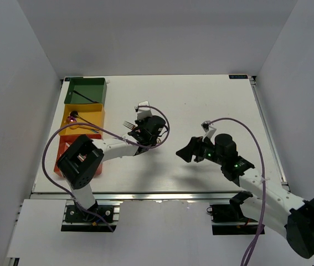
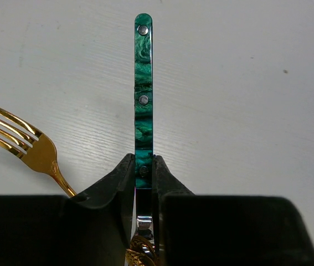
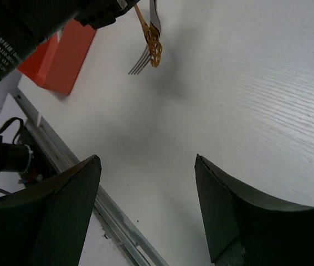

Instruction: Sort the eating utensils into containers

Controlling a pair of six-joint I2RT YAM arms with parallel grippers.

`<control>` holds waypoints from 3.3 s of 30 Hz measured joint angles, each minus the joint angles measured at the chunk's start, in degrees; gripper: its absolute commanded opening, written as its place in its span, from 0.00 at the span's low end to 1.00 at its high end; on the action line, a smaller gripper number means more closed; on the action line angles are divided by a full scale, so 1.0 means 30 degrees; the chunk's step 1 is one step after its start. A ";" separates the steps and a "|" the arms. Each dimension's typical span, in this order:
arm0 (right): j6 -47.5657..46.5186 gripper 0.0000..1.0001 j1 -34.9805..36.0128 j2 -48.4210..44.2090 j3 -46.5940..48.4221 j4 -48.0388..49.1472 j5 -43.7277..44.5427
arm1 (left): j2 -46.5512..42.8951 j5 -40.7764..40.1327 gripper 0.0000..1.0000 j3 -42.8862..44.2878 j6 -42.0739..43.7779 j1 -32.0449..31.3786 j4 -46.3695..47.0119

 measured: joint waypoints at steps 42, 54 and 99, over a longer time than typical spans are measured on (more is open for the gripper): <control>0.3730 0.19 0.1523 1.1256 0.3891 0.8393 -0.2412 | -0.3796 0.4320 0.00 -0.2616 -0.3220 -0.0007 0.0976; 0.3803 0.00 0.1676 1.1693 0.4437 0.7490 -0.1508 | -0.3774 0.3563 0.00 -0.2514 -0.3118 -0.0007 0.0488; 0.2339 0.89 0.2280 0.4065 0.3679 -0.4641 0.9107 | -0.3942 0.0801 0.00 0.5829 -0.1260 0.9952 -0.8029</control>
